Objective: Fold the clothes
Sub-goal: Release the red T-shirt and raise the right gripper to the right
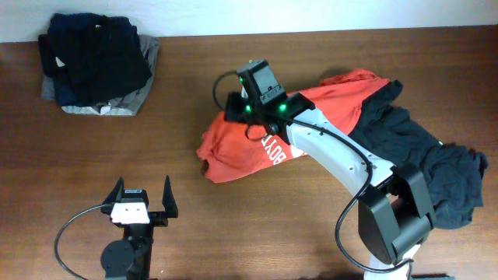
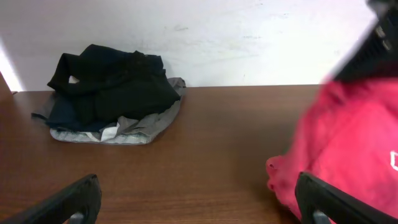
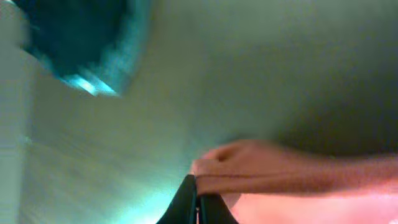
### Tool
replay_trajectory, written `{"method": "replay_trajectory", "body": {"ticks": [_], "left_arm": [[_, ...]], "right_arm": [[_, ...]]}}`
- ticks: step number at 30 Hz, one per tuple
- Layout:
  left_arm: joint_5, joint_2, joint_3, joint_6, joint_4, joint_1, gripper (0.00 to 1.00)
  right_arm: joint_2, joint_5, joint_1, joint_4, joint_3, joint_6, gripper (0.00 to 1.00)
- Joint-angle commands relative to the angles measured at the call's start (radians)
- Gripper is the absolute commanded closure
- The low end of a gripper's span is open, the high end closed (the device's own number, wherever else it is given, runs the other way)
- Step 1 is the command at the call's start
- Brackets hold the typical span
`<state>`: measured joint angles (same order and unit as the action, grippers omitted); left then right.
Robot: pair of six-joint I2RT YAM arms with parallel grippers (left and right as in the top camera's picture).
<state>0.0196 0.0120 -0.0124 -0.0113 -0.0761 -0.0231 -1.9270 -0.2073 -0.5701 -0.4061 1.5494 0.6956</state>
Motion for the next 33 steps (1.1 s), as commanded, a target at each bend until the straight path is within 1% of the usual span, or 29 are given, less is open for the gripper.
{"method": "replay_trajectory", "body": {"ticks": [1,5,10,13,18,19,20,21,22,23,24,26,27,28,30,33], "left_arm": [[0.014,-0.007,0.003,-0.019,-0.004,-0.007,0.01],[0.014,-0.007,0.003,-0.019,-0.004,-0.007,0.01],[0.014,-0.007,0.003,-0.019,-0.004,-0.007,0.01],[0.014,-0.007,0.003,-0.019,-0.004,-0.007,0.01],[0.014,-0.007,0.003,-0.019,-0.004,-0.007,0.01],[0.014,-0.007,0.003,-0.019,-0.004,-0.007,0.01],[0.014,-0.007,0.003,-0.019,-0.004,-0.007,0.01],[0.014,-0.007,0.003,-0.019,-0.004,-0.007,0.01],[0.014,-0.007,0.003,-0.019,-0.004,-0.007,0.01],[0.014,-0.007,0.003,-0.019,-0.004,-0.007,0.01],[0.014,-0.007,0.003,-0.019,-0.004,-0.007,0.01],[0.014,-0.007,0.003,-0.019,-0.004,-0.007,0.01],[0.014,-0.007,0.003,-0.019,-0.004,-0.007,0.01],[0.014,-0.007,0.003,-0.019,-0.004,-0.007,0.01],[0.014,-0.007,0.003,-0.019,-0.004,-0.007,0.01],[0.014,-0.007,0.003,-0.019,-0.004,-0.007,0.01]], "right_arm": [[0.023,-0.009,-0.006,0.162,0.023,-0.011,0.96],[0.001,-0.006,-0.007,0.341,0.023,-0.010,0.96],[-0.072,-0.006,-0.021,0.457,0.023,-0.006,0.96],[-0.153,-0.008,-0.047,0.562,0.024,-0.002,0.96],[-0.224,-0.033,-0.080,0.632,0.042,0.024,0.95],[-0.230,-0.036,-0.090,0.631,0.050,0.023,0.89],[-0.237,-0.037,-0.099,0.630,0.056,0.017,0.80],[-0.237,-0.040,-0.105,0.628,0.060,0.004,0.77],[-0.237,-0.044,-0.109,0.627,0.062,-0.020,0.70],[-0.235,-0.046,-0.113,0.619,0.070,-0.062,0.52],[-0.235,-0.047,-0.114,0.599,0.082,-0.093,0.30],[-0.234,-0.043,-0.109,0.499,0.132,-0.168,0.15],[-0.234,-0.034,-0.101,0.419,0.172,-0.208,0.05],[-0.234,-0.014,-0.093,0.329,0.217,-0.236,0.01],[-0.233,0.043,-0.073,0.150,0.312,-0.280,0.01],[-0.229,0.214,-0.023,-0.159,0.477,-0.296,0.01]]}}
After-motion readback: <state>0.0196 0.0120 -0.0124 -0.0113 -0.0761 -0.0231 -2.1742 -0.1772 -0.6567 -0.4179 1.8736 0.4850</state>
